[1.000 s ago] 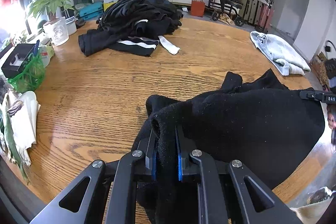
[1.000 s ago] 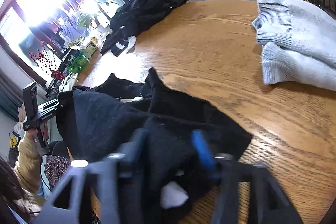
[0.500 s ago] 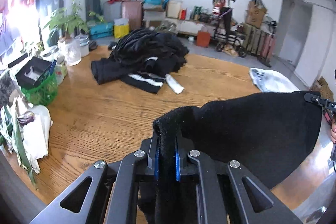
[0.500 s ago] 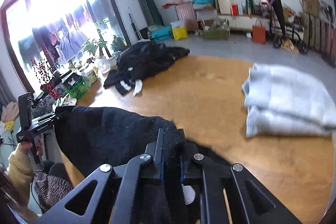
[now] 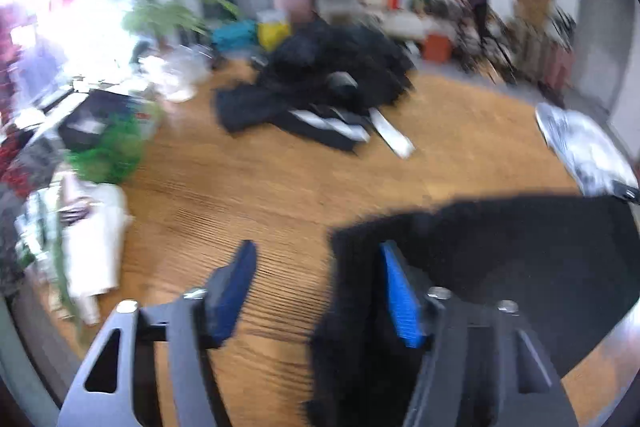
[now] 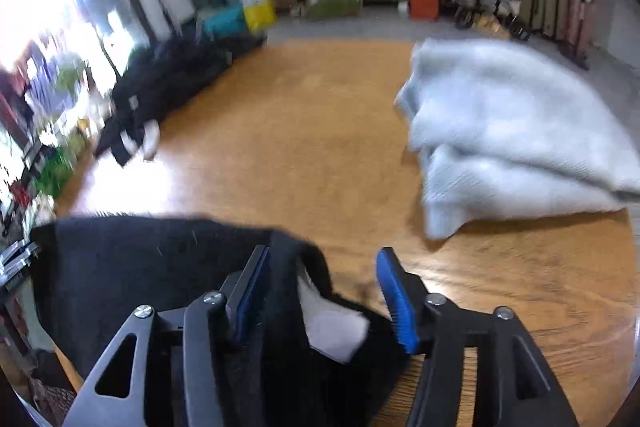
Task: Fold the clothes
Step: 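Lift the folded sweatshirt with the left tool while the right tool grasps its other end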
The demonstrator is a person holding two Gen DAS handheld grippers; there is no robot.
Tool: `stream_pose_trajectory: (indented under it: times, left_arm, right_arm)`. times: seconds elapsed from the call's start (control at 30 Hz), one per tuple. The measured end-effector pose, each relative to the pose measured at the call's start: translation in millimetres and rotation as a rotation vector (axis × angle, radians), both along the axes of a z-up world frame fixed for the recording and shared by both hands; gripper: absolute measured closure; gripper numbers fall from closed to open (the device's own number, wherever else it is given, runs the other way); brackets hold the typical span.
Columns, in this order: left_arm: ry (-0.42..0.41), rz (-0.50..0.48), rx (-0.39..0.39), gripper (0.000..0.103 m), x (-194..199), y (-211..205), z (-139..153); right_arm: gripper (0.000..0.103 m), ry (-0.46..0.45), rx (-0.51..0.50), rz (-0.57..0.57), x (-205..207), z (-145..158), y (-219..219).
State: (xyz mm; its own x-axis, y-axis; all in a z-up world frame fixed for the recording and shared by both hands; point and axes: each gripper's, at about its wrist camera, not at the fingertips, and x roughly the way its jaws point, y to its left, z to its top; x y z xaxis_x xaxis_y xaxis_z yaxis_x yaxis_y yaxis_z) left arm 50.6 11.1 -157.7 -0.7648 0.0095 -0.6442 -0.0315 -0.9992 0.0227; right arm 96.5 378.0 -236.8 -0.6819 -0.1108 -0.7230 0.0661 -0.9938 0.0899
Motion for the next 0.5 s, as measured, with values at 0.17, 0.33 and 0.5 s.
stream_pose_trajectory:
  times: [0.17,0.33,0.5]
  left_arm:
    - [0.167,-0.002,0.002,0.025,28.0,26.8,17.4]
    - [0.017,-0.087,-0.146,0.025,7.2,88.6,-33.8]
    - [-0.226,-0.005,0.059,0.014,-33.3,45.0,-77.4]
  right_arm:
    - [0.023,0.083,0.051,-0.004,23.2,15.3,-25.2]
    - [0.018,0.086,0.102,-0.009,28.1,6.3,-56.7]
    - [0.02,-0.081,0.056,-0.194,0.4,-35.0,-23.4]
